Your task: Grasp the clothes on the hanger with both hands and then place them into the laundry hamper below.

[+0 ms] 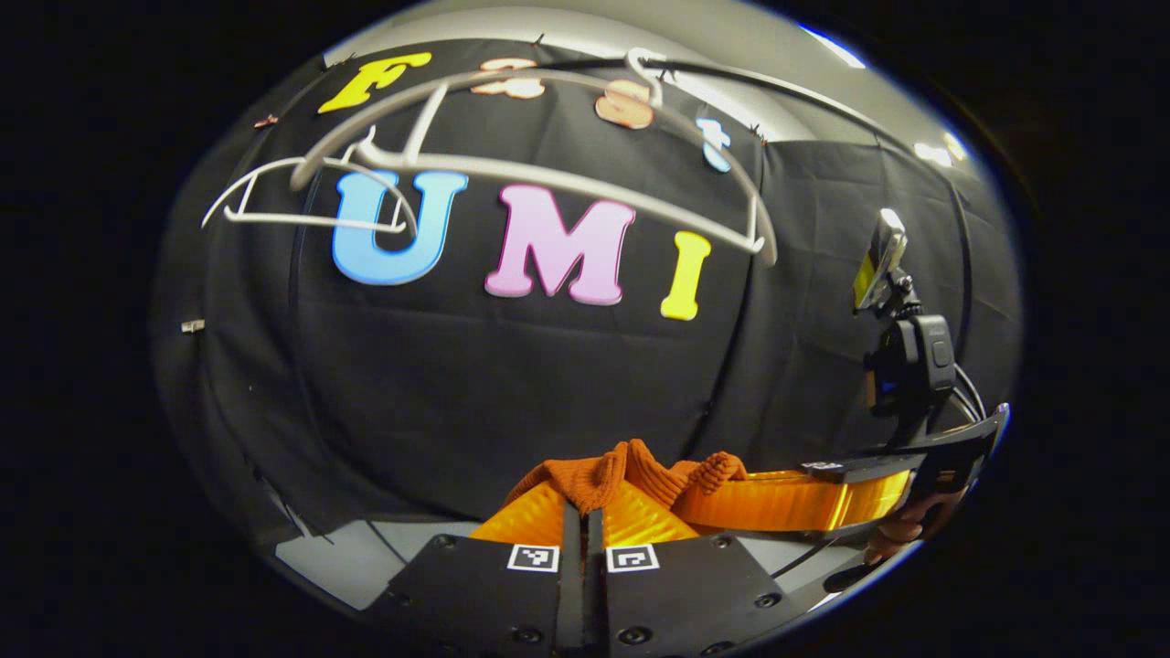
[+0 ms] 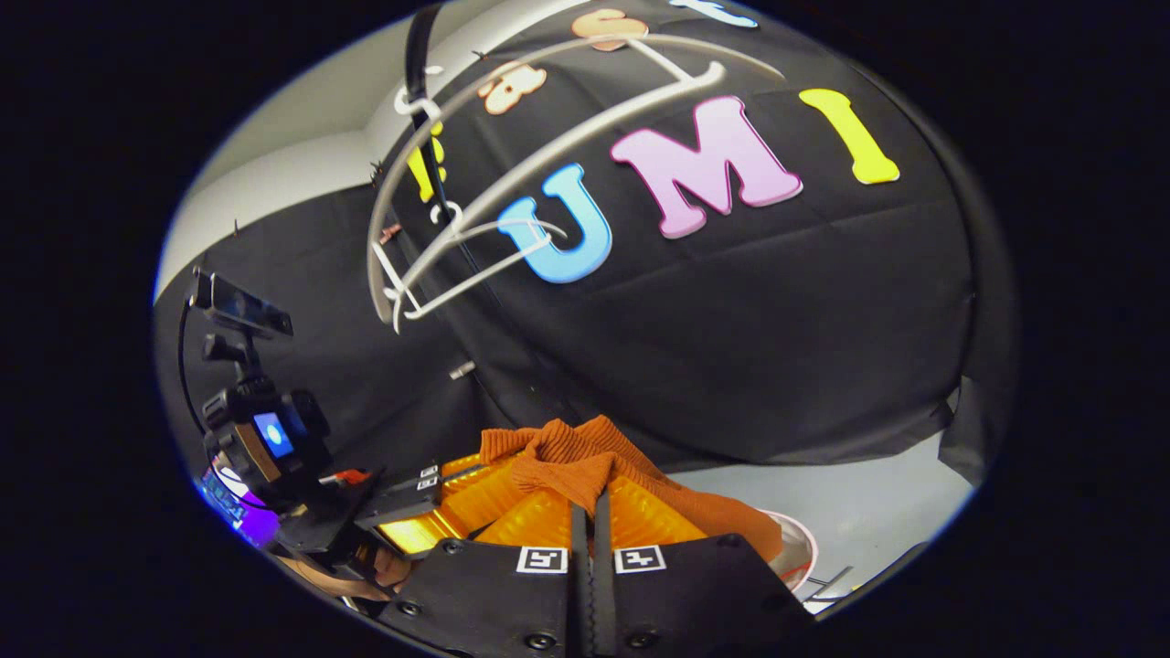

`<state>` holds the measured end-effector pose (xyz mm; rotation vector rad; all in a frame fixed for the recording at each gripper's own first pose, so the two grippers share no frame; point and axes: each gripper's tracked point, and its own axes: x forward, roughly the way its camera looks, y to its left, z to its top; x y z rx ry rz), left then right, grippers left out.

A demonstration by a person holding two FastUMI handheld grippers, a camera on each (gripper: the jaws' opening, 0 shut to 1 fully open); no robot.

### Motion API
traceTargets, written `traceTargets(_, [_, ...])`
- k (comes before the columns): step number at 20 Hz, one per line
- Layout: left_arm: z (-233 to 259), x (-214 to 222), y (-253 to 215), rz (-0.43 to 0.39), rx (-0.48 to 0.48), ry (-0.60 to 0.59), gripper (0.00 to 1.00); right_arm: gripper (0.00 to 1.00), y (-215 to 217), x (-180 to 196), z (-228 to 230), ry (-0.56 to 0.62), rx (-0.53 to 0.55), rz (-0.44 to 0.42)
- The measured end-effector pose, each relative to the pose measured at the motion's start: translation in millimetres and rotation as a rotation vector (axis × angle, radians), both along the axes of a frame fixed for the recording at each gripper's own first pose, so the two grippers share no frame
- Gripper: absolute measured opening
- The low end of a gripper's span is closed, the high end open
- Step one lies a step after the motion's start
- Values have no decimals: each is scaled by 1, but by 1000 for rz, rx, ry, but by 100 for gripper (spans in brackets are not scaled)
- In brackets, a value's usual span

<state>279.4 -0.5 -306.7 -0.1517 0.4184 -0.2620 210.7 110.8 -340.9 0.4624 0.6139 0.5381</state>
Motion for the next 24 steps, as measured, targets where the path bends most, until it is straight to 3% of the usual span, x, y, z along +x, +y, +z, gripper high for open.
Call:
traceTargets(6, [-119, 21, -6, 77, 79, 258, 5, 5, -29, -21, -155, 220, -251, 29])
traceTargets(10, [-147, 29, -26, 50, 148, 413, 6, 8, -47, -47, -228, 339, -445, 69])
traceTargets(12, [-153, 40, -39, 67, 173, 476, 43, 53, -53, -57, -251, 371, -492, 66])
traceTargets(14, [-167, 27, -30, 93, 196, 527, 80, 98, -71, -47, -257, 376, -578, -4])
traceTargets(15, [-181, 28, -28, 97, 190, 539, 98, 98, -73, -49, -254, 379, -586, -14])
traceTargets(18, [-166, 17, -23, 101, 158, 532, 96, 99, -60, -60, -241, 418, -497, -46])
traceTargets(24, [-129, 5, -12, 140, 129, 507, 96, 99, -74, -58, -243, 370, -549, -112])
